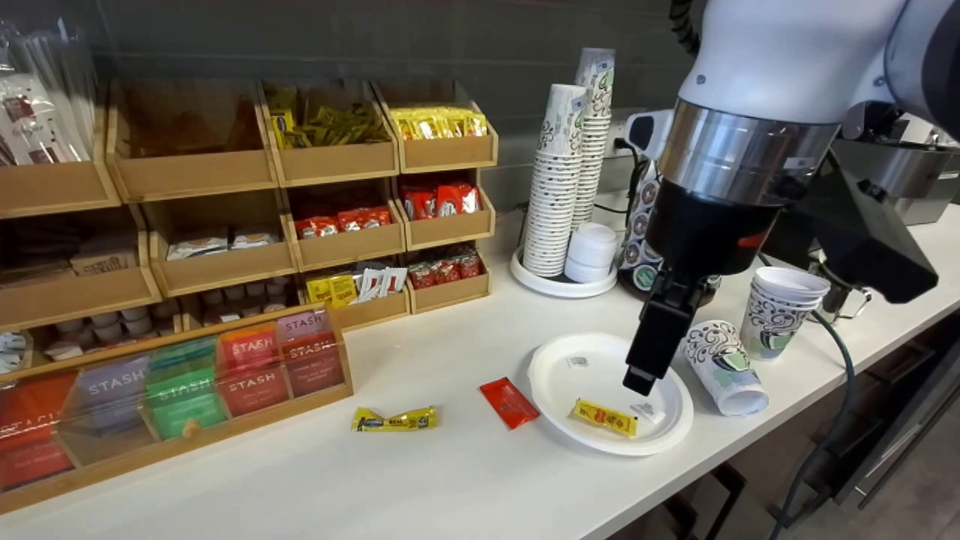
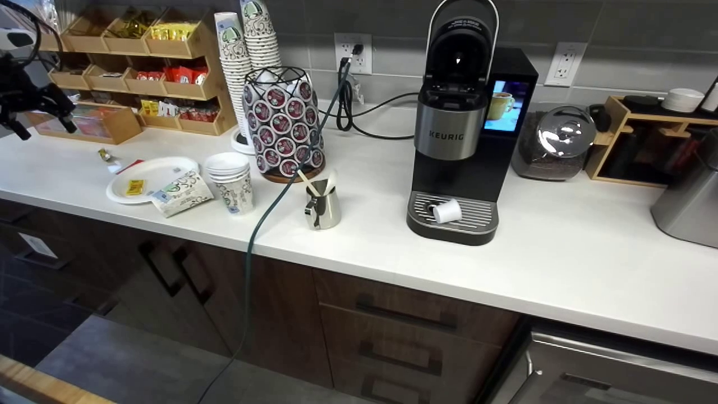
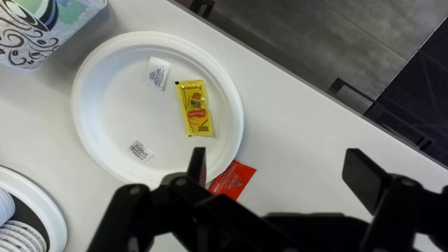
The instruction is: Put the sachet on the shelf
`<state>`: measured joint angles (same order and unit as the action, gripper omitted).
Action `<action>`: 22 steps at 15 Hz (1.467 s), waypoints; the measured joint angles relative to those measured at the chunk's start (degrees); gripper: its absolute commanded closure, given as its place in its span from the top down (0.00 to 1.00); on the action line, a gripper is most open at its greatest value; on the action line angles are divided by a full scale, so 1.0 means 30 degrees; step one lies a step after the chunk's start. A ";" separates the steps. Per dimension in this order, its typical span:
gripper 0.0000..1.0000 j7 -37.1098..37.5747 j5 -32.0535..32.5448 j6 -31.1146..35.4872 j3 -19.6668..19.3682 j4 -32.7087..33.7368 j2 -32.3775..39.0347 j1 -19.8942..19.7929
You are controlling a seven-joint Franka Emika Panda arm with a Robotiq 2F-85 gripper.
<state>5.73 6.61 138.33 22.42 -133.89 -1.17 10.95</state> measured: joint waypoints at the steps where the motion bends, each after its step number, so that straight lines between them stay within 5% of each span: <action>1: 1.00 0.0000 0.0008 0.0008 -0.0159 0.0004 0.0129 0.0175; 5: 1.00 0.0989 0.2117 0.1042 -0.0789 0.0032 0.1855 0.0672; 12: 1.00 0.8045 1.1956 0.5502 -0.4434 0.1814 0.6297 0.2337; 19: 0.98 0.8230 1.2221 0.5505 -0.4652 0.2203 0.6830 0.2365; 22: 0.81 0.8266 1.2235 0.5618 -0.4878 0.2328 0.7286 0.2364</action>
<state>30.53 43.32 155.19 7.79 -126.90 20.69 18.04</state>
